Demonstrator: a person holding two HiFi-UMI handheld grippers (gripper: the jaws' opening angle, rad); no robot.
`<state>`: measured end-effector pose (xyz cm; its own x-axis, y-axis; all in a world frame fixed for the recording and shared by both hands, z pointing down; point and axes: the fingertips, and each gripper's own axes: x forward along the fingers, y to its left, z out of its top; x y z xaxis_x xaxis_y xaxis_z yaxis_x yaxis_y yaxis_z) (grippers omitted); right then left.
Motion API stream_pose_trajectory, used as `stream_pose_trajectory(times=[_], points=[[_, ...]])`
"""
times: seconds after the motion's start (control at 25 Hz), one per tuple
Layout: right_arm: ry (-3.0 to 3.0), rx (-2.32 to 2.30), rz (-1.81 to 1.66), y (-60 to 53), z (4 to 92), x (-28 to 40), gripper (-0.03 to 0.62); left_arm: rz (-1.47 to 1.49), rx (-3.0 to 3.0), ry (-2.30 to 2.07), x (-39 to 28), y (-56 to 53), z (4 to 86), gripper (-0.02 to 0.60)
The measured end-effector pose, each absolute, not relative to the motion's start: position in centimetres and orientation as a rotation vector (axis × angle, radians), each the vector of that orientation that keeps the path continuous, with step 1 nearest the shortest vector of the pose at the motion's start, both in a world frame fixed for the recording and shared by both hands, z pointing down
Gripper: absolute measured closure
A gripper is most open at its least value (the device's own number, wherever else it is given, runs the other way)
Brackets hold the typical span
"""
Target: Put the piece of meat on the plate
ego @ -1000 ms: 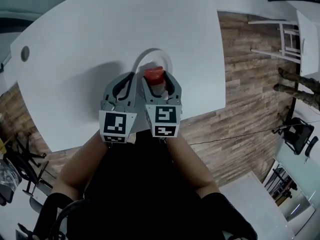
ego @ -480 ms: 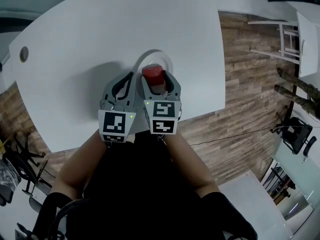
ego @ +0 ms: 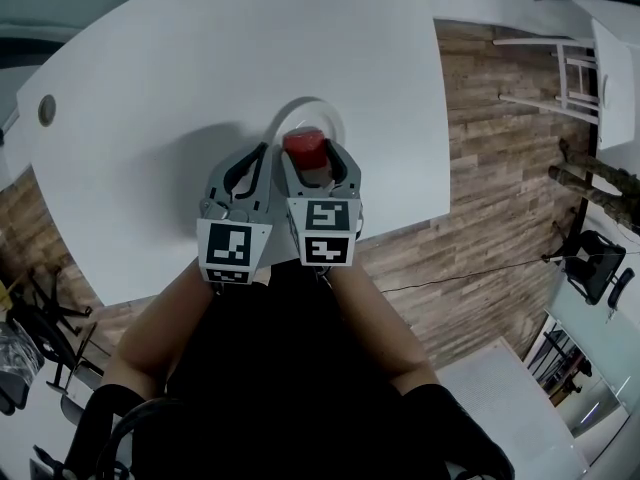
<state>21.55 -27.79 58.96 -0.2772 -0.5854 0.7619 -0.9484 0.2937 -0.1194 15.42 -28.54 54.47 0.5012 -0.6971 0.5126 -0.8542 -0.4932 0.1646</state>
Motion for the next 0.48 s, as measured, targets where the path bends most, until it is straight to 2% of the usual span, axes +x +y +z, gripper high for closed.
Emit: stream_pose_trajectory(times=[0.48], points=[[-2.029,1.461,0.716,-28.2,56.1,22.2,0.318,0.538,2.387,-1.297,15.5,-27.9,53.0,0.581]])
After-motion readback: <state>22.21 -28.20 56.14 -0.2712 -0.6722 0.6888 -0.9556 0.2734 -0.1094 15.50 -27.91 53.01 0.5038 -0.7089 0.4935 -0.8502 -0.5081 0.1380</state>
